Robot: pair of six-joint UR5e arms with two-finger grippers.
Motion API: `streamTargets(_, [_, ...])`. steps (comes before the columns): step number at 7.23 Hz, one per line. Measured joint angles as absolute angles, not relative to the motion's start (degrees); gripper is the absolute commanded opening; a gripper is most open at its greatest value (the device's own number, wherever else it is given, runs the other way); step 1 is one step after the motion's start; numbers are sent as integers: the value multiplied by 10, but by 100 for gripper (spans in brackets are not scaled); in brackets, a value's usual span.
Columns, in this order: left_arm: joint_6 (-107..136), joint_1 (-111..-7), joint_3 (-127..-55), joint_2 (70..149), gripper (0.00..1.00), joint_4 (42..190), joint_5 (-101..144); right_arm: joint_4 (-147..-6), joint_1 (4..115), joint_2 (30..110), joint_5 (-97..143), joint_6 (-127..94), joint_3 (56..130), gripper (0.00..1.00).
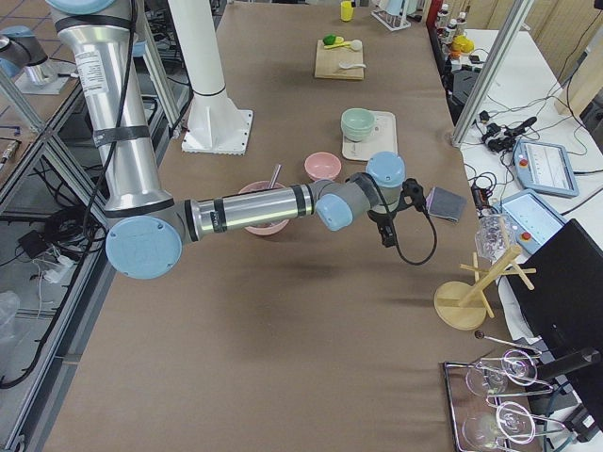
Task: Stack pink bowl on green and place spoon
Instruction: 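Move the right gripper down to the rim of the pink bowl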
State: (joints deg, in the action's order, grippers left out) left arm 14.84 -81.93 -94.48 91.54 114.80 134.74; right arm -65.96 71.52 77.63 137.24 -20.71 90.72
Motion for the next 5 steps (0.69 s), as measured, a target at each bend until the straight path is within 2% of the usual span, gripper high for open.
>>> streamTargets(5, [151, -806, -945, 923, 98, 1147, 1347, -522, 537, 708, 1302, -322, 900, 100])
